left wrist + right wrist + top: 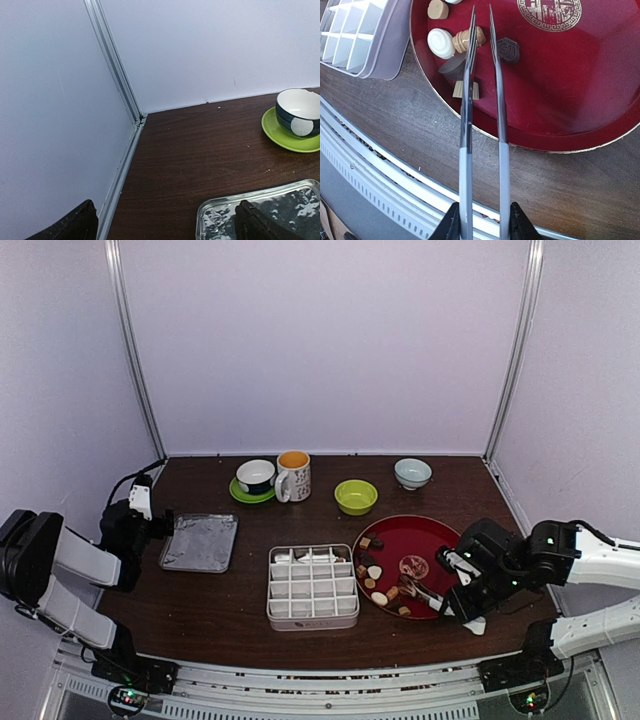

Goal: Pack the chocolate
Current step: Pick up the fake chocolate from the plate.

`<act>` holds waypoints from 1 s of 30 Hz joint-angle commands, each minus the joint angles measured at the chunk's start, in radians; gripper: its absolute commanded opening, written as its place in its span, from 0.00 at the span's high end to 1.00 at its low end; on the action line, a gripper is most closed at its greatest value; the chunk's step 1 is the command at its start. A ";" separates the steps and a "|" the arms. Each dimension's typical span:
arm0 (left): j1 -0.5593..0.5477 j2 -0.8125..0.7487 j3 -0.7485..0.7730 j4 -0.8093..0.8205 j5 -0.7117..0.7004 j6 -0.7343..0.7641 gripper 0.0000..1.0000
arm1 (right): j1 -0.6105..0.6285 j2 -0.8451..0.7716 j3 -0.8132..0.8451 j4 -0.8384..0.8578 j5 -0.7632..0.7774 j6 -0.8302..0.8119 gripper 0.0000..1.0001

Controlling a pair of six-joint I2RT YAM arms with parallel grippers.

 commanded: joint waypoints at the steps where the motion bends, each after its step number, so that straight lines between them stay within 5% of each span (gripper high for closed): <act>1: 0.008 0.001 0.016 0.063 0.001 0.000 0.02 | -0.003 0.004 0.007 -0.030 -0.046 -0.031 0.70; 8: 0.008 0.001 0.016 0.063 0.001 0.000 0.02 | -0.003 0.088 0.067 -0.110 0.017 -0.062 0.70; 30: 0.008 0.002 0.016 0.062 0.001 0.000 0.02 | -0.029 0.000 0.136 -0.186 0.102 -0.060 0.65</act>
